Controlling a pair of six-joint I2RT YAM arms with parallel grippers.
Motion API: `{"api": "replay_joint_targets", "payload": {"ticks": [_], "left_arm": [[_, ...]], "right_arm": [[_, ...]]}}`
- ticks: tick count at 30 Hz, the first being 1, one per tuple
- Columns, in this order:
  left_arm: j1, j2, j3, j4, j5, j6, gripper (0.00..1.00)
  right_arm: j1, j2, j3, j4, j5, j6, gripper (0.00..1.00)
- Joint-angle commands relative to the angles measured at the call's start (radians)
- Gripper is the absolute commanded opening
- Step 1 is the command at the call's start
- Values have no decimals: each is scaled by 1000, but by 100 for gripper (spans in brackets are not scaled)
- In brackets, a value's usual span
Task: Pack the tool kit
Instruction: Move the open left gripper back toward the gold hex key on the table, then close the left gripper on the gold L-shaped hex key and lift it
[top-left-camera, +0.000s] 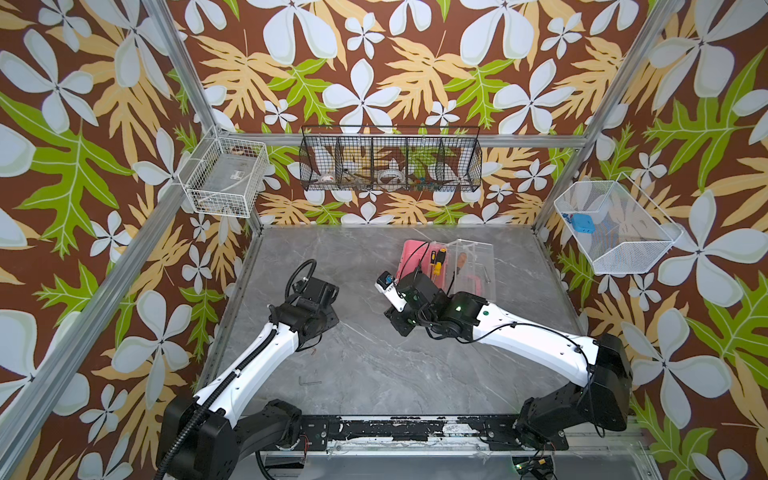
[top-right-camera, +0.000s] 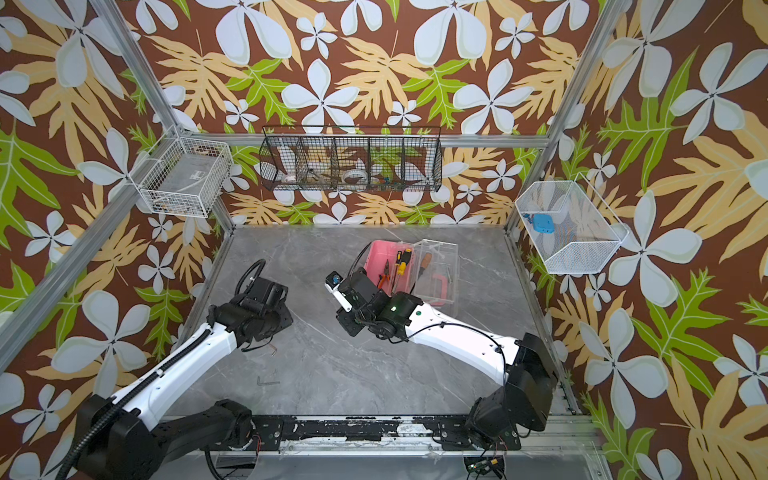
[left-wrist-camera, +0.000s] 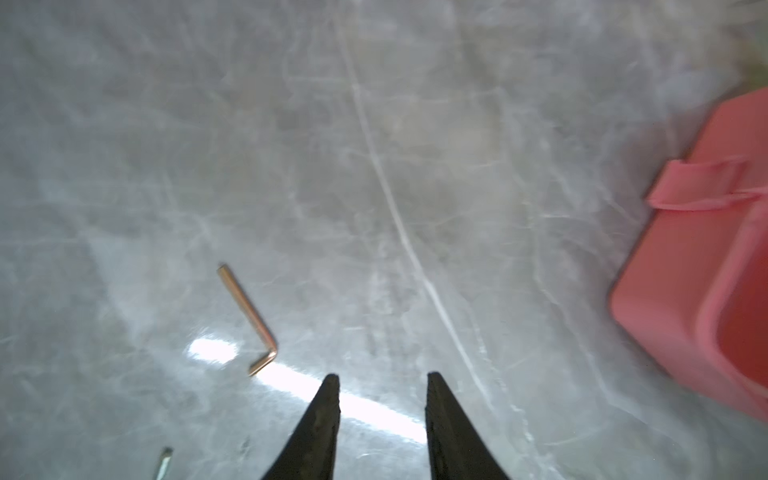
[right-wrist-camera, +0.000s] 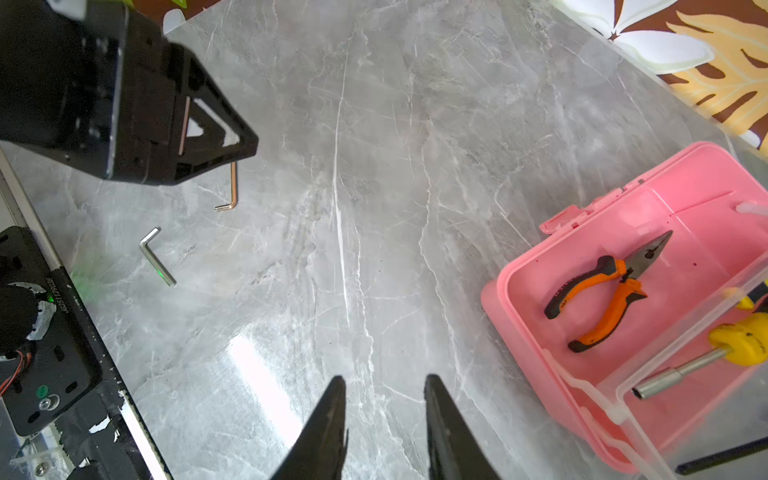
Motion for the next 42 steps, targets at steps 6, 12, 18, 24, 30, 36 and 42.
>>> {"api": "replay_joint_targets", "payload": {"ticks": [6,12,18,24,30,36,42], "left_arm": [[123,34,-121,-48,60,2,38],[177,142,-140,41,102,40,30],[178,206,-137,109,98,47,26],[180,230,-132,138,82,56,26],[184,276,-143,171,82,64,16],[184,308,-137,193,102,77,1],[183,294,-116,218,193,110,0]], "right_arm": [[2,-27,-47,23,43,-20,32],[3,-51,-91,31,62,-16,31],[3,-58,-104,27,77,-20,31],[2,-48,-104,20,79,-22,31],[3,-49,-109,14,89,-22,31],[2,-61,-123,11,109,-19,31],[-4,-70,-132,3,140,-14,32]]}}
